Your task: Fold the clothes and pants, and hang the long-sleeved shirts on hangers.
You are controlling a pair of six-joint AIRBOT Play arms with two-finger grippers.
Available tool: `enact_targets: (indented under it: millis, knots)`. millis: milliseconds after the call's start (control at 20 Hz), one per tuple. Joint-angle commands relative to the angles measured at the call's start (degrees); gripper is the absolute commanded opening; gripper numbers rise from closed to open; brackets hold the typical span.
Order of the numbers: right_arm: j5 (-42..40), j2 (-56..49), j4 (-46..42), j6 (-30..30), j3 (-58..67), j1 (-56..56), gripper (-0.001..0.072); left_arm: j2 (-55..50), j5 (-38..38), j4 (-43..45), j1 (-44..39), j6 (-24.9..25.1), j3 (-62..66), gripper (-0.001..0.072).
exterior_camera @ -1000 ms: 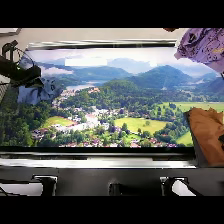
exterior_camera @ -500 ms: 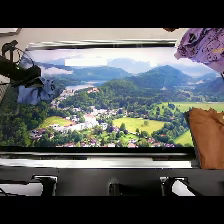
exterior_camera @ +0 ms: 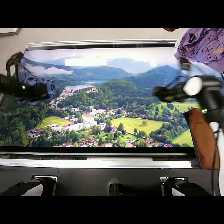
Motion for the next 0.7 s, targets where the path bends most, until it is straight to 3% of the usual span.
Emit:
enact_targets:
  millis: [0,650]
  knots:
    - [-1.6,0.0,-3.5,-1.9,0.1,13.3,0.0030,7.3,3.4,1.6,-1.3,0.1,-8.8,0.0016]
    - [0.2,0.0,-3.6,-1.9,0.1,15.7,0.0030,7.8,3.2,1.8,-1.3,0.0,-8.7,0.0017]
